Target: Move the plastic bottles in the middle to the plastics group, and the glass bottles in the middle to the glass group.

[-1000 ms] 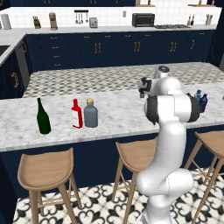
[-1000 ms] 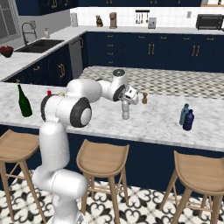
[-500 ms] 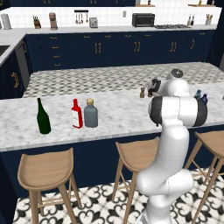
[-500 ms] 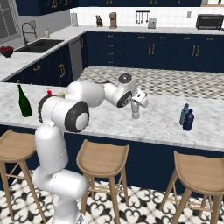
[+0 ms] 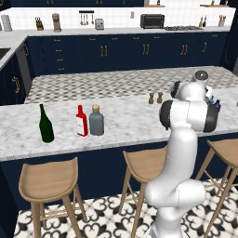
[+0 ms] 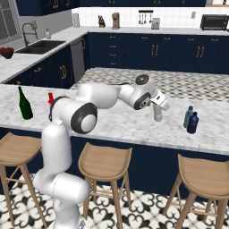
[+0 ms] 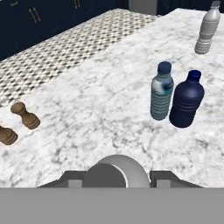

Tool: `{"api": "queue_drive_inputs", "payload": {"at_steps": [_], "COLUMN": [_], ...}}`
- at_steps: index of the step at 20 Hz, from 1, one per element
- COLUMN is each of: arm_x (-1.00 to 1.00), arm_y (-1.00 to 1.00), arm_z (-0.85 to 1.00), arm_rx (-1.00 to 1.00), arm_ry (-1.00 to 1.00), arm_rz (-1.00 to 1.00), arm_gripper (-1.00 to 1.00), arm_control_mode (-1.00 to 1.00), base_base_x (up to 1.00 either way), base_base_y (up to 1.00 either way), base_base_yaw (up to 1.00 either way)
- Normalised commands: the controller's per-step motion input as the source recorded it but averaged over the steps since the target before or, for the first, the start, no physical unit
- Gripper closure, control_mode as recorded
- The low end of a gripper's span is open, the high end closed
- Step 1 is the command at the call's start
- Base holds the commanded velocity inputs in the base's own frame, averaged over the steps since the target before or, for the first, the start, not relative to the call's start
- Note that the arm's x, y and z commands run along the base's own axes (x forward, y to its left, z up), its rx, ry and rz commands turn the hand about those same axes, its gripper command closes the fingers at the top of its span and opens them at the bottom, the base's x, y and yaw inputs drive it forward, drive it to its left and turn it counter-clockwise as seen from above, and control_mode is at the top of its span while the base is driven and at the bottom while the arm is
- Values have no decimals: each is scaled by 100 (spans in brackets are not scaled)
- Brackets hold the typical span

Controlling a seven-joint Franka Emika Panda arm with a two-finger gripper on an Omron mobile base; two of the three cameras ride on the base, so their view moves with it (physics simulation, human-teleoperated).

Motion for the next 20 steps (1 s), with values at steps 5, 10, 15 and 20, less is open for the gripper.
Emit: {"api": "queue_drive_inputs", "payload": {"at_steps": [5,10,15,20], "arm_x": [0,0,-8,-2], "arm_y": [-79,-66,5,0], "arm_z": [11,11,0,-1], "arm_rx": [0,1,7,9], "arm_ry": [0,0,2,0], "arm_rz": [-24,-21,-2,0], "arm_gripper": [100,100,100,100], "arm_control_mode": [-100,-100,-100,-100], "base_base_x": [0,0,0,0], "base_base_y": [0,0,0,0], "base_base_yaw": [0,0,0,0]}}
